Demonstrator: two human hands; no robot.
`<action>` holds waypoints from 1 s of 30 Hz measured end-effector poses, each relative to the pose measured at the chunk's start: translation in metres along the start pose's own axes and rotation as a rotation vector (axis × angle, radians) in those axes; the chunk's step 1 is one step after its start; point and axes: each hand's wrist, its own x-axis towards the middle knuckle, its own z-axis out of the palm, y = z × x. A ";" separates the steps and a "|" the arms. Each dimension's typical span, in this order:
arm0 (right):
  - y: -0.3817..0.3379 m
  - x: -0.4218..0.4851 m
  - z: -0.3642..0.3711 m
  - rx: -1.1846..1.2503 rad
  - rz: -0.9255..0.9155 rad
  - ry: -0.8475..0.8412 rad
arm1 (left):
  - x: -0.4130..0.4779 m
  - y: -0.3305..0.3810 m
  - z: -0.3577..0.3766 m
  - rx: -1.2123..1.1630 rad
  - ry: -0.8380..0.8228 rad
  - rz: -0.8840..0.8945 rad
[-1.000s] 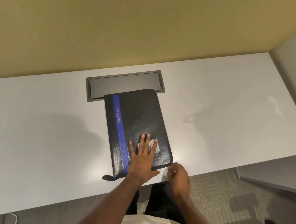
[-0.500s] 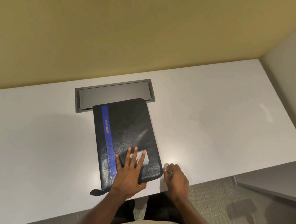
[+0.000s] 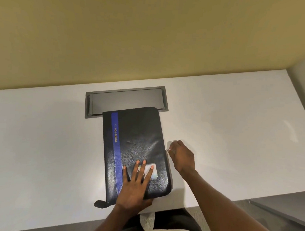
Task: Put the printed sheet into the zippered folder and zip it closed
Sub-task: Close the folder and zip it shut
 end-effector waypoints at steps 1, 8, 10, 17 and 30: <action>-0.002 0.008 -0.002 -0.002 -0.009 -0.007 | 0.000 0.000 0.000 0.002 -0.018 -0.004; -0.014 0.057 -0.012 -0.005 -0.006 -0.013 | -0.003 -0.003 -0.009 -0.070 0.042 0.038; -0.017 0.064 -0.012 0.018 0.039 -0.040 | -0.004 -0.007 -0.011 -0.091 0.091 0.047; -0.013 0.065 -0.009 0.237 0.102 -0.104 | 0.038 -0.040 -0.051 -0.177 0.198 -0.069; -0.016 0.057 -0.010 0.330 0.084 -0.070 | 0.168 -0.102 -0.139 -0.217 0.245 -0.238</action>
